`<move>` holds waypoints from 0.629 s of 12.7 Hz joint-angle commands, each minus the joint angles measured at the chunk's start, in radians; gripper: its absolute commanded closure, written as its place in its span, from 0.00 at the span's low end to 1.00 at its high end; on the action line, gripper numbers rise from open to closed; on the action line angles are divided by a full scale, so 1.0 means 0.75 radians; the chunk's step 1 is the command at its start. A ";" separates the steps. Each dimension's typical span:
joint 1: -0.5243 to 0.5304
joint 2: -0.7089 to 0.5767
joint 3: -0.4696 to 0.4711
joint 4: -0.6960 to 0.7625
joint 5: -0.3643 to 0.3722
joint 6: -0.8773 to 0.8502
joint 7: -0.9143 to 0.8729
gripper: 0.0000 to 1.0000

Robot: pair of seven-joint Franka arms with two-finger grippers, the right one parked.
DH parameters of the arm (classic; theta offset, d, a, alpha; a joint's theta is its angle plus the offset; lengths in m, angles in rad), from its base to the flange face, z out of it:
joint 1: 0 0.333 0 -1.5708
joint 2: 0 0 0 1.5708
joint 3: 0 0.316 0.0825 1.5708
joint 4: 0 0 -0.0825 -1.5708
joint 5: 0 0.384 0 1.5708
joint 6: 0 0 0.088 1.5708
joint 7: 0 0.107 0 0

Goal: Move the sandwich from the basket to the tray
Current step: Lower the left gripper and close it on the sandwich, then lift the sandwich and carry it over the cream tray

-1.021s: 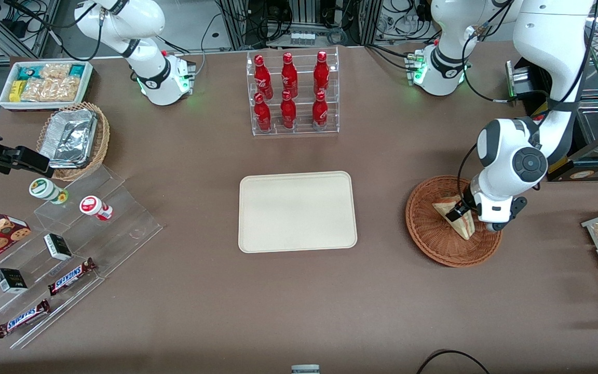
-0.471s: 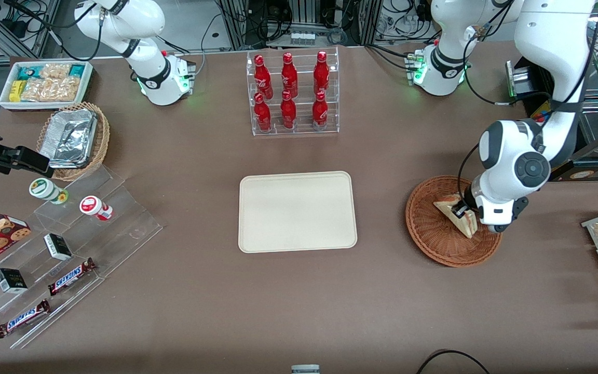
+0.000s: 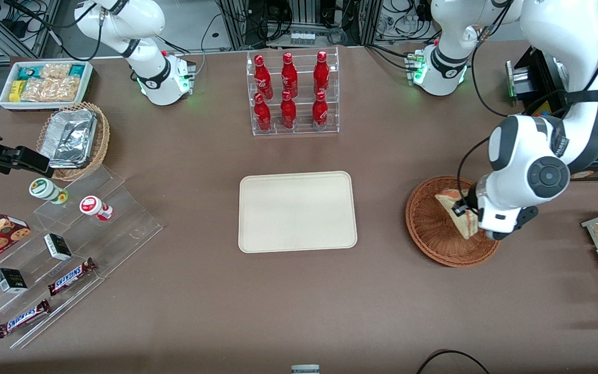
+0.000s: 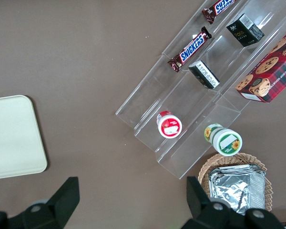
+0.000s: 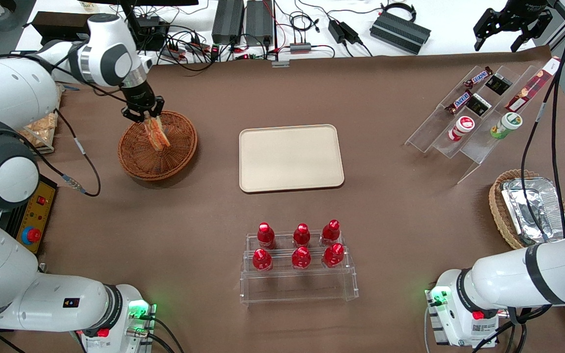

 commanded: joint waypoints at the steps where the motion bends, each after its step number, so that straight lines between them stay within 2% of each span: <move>1: -0.098 0.016 0.006 0.035 0.005 -0.034 0.093 1.00; 4: -0.246 0.069 0.006 0.098 -0.009 -0.034 0.091 1.00; 8: -0.438 0.224 0.006 0.276 -0.009 -0.032 -0.050 1.00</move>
